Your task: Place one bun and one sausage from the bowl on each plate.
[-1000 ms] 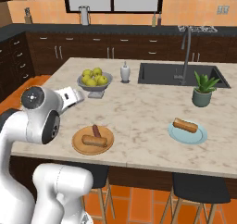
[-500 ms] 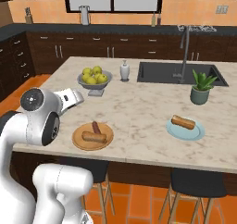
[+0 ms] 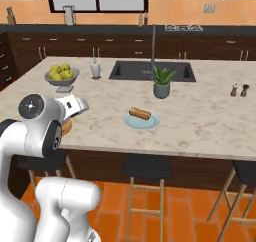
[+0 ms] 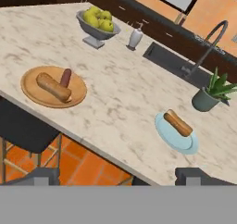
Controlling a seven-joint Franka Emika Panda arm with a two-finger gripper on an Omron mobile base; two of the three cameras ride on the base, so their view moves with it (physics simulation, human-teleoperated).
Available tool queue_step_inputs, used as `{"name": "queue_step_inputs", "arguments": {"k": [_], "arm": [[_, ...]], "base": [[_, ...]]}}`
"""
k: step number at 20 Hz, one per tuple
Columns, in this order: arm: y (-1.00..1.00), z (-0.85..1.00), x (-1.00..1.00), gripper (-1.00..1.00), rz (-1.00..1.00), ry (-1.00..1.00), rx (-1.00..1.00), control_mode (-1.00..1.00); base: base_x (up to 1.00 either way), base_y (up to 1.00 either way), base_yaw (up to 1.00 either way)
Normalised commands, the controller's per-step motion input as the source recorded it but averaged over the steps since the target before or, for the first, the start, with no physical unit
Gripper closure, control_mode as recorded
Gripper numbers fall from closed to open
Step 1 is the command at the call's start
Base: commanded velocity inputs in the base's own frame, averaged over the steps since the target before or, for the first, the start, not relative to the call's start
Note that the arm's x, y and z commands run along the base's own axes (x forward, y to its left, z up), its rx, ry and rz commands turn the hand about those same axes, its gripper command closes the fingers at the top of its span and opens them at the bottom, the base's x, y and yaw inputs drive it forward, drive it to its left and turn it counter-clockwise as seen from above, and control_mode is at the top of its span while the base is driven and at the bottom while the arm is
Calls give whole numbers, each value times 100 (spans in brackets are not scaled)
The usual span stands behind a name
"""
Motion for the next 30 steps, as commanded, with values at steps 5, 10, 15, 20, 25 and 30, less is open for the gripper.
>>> {"name": "queue_step_inputs", "arguments": {"k": [5, 10, 15, 20, 25, 30], "arm": [[0, 0, 0, -100, 0, 0, 0, 100], [0, 0, 0, -100, 0, 0, 0, 100], [0, 0, 0, -100, 0, 0, 0, 100], [0, 0, 0, -100, 0, 0, 0, 100], [0, 0, 0, -100, 0, 0, 0, 100], [0, 0, 0, -100, 0, 0, 0, 100]], "base": [[31, -100, -16], [35, -100, -14], [53, -100, -10], [63, -100, -2], [-1, -96, 9], [7, -68, 25]]}}
